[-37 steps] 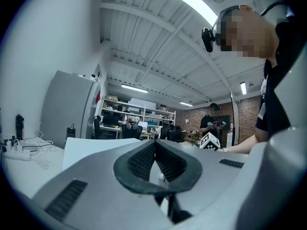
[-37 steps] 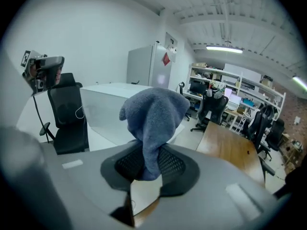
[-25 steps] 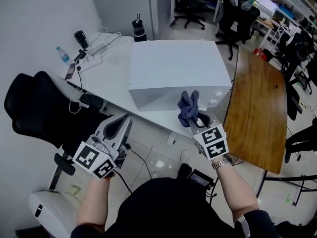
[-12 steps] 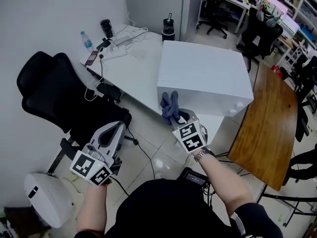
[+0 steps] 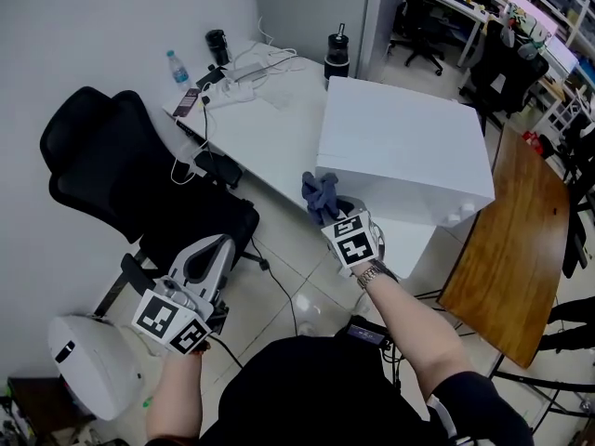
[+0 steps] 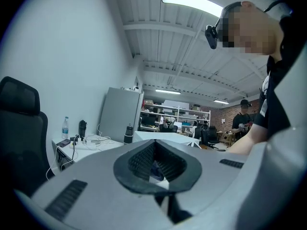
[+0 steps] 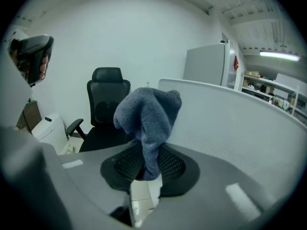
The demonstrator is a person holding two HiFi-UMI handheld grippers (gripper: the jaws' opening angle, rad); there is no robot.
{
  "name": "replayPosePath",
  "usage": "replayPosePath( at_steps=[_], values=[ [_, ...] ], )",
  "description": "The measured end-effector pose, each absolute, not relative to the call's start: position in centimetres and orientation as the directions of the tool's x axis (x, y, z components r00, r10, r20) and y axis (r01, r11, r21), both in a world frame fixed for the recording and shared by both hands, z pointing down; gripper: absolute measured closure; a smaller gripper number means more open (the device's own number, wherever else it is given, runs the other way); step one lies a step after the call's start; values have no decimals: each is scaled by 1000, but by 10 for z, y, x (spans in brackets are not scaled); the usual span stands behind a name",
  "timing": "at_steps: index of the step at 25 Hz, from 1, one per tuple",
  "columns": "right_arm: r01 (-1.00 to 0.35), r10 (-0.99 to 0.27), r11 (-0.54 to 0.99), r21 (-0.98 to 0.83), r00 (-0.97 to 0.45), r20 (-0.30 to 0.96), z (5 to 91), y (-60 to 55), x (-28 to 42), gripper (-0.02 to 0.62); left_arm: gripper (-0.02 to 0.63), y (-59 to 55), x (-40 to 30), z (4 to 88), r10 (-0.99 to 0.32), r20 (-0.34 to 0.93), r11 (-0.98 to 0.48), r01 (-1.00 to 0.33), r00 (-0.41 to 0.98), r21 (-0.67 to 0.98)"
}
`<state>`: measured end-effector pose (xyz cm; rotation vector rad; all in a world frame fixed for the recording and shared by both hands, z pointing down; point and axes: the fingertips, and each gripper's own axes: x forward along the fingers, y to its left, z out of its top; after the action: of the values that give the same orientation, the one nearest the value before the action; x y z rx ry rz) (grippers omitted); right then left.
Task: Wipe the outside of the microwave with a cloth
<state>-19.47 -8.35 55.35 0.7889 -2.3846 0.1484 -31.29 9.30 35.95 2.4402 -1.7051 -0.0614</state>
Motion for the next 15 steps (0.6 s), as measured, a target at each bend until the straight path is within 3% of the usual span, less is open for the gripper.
replayPosePath(
  at_steps=[15],
  values=[
    [-716, -578, 698, 27, -540, 611, 553, -107, -140, 514, 601, 80, -305, 359, -913, 52, -391, -903, 406, 176]
  ],
)
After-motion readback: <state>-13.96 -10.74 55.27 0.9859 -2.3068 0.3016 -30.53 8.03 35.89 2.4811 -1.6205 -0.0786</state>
